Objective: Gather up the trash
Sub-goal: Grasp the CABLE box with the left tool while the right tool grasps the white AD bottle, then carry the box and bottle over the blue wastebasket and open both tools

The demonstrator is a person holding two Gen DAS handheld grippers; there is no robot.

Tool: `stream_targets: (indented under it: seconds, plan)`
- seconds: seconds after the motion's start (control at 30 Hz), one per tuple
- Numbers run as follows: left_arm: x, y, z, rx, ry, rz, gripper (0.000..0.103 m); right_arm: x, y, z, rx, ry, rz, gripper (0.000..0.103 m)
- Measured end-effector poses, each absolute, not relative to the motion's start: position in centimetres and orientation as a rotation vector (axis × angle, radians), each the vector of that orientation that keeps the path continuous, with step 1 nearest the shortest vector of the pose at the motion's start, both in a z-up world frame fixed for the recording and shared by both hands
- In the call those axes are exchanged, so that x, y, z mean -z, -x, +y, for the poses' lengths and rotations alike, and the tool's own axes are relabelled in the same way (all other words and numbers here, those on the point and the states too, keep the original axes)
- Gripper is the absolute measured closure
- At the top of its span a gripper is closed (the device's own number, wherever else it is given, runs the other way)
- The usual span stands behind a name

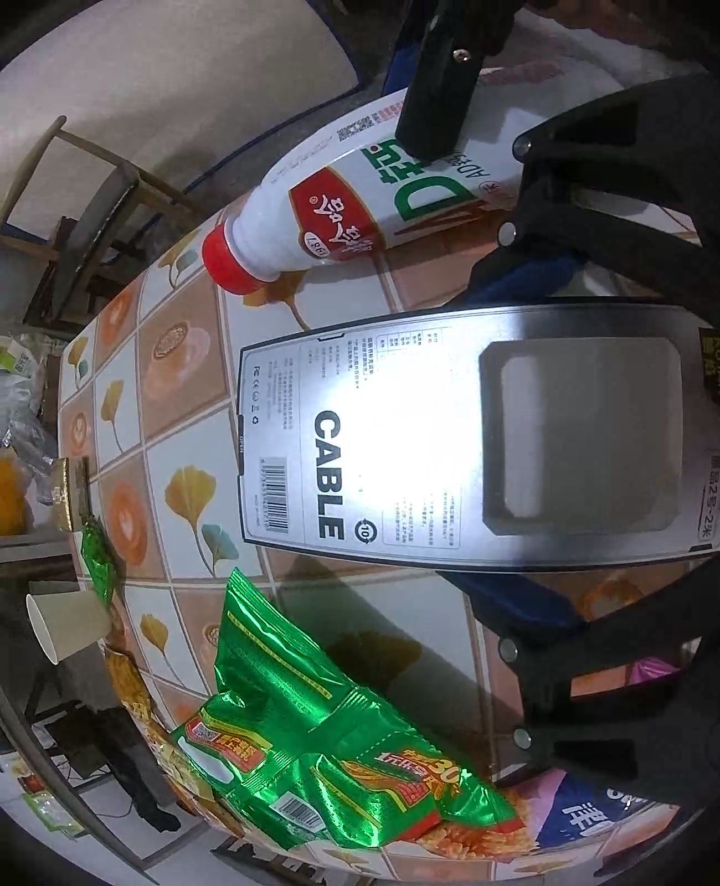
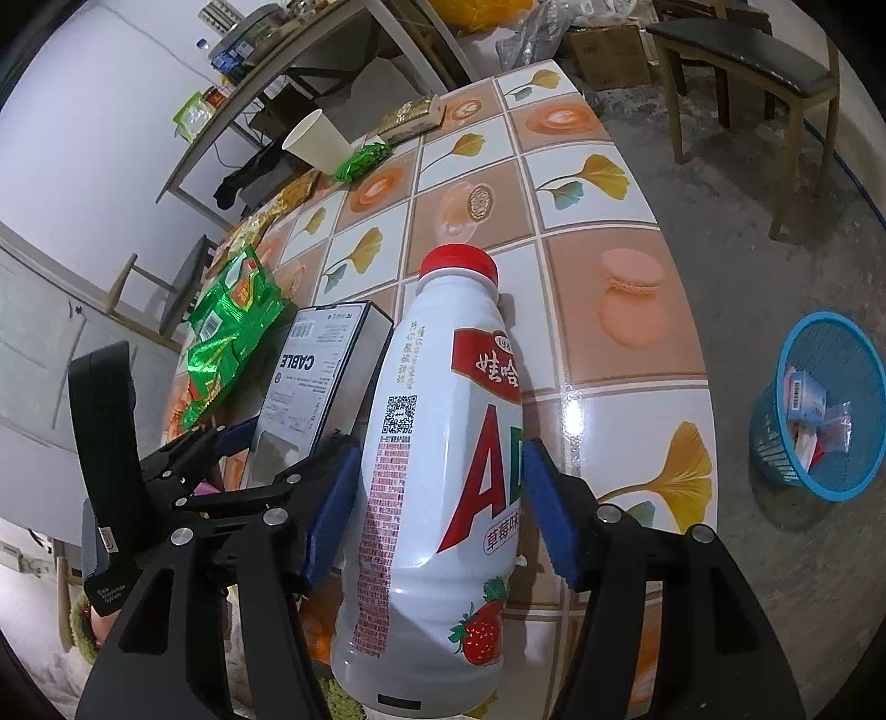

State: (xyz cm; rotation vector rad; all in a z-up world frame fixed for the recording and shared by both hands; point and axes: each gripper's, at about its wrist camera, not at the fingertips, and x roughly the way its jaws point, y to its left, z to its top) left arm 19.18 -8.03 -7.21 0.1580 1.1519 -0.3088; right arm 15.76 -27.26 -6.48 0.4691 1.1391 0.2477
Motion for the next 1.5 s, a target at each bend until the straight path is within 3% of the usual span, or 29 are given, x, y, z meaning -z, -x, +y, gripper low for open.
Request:
stream_targets:
  seconds: [0.87, 1.13, 1.5]
  plan:
    - [2.9, -18.0, -9.7, 0.369, -0.141, 1.062, 0.025, 3.9, -13.3, -31.0, -0.236, -0.569, 1.024, 0.045]
    - [1.9, -18.0, -15.2, 0.502, -0.157, 1.055, 0.025, 3.3, -11.1, -35.6, -0.146, -0.611, 0.977, 0.045]
    - [2.8, -19.5, -28.9, 0.756, -0.181, 1.143, 0.025, 4.4, -6.5, -48.1, 0.130, -0.725, 0.917, 0.045]
